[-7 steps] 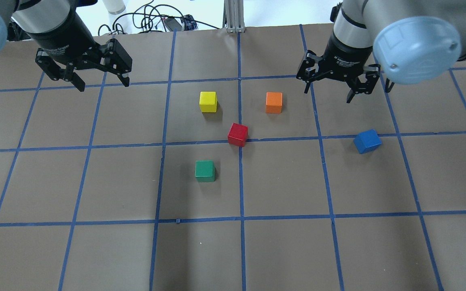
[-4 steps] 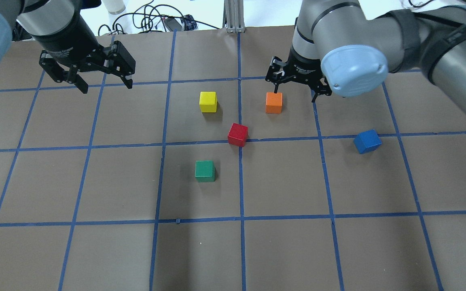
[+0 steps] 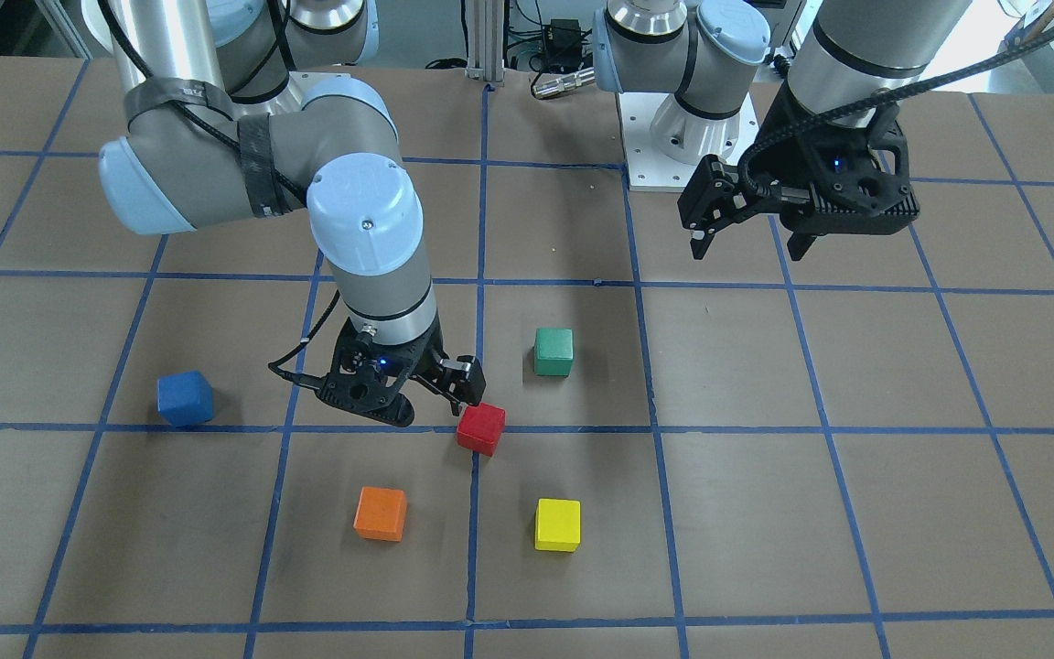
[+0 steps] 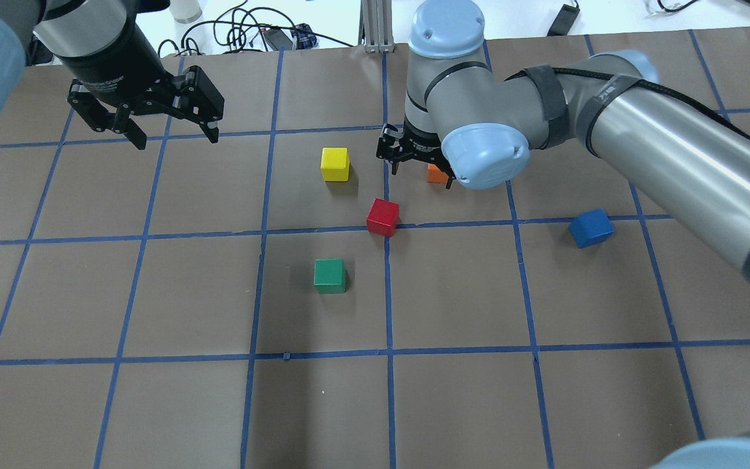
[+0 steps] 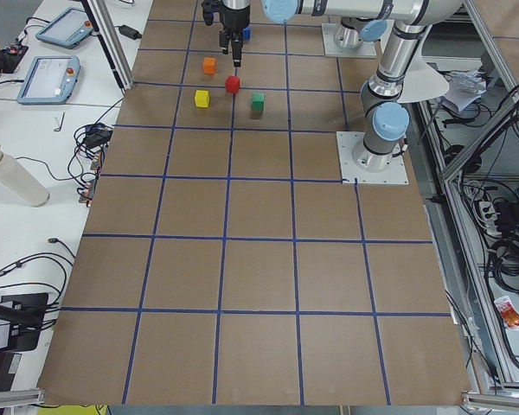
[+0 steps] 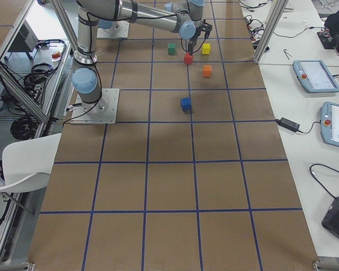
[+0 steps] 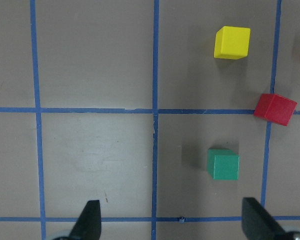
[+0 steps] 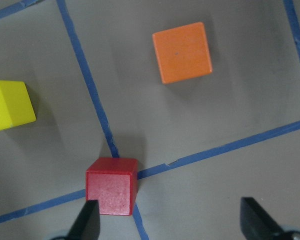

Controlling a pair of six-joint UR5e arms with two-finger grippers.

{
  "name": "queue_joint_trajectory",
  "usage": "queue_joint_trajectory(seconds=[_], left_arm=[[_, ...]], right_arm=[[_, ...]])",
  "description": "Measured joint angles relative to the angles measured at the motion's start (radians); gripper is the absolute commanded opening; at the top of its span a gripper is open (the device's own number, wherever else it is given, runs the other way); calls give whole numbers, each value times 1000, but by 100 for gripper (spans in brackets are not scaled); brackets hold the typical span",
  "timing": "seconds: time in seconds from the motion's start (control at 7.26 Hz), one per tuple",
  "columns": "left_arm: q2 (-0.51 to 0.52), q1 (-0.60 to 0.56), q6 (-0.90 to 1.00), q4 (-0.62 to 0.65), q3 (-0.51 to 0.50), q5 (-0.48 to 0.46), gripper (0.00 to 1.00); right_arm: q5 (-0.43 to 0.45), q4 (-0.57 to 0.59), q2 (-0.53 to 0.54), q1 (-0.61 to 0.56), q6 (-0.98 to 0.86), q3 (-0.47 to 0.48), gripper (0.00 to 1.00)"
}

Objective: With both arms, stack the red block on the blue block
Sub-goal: 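Close the right gripper on the red cube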

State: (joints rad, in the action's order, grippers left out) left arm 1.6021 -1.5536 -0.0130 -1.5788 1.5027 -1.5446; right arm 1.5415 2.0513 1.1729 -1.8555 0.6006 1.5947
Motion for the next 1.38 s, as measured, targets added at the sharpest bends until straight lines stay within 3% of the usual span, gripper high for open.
queue_joint_trajectory(seconds=[0.69, 1.38], left_arm=[[-8, 0, -2, -3, 0, -38, 100], [-4, 0, -3, -2, -5, -39, 100]], right_arm=[[-93, 92, -103, -29, 62, 0, 100], [-101, 99, -169, -42, 55, 1, 100]])
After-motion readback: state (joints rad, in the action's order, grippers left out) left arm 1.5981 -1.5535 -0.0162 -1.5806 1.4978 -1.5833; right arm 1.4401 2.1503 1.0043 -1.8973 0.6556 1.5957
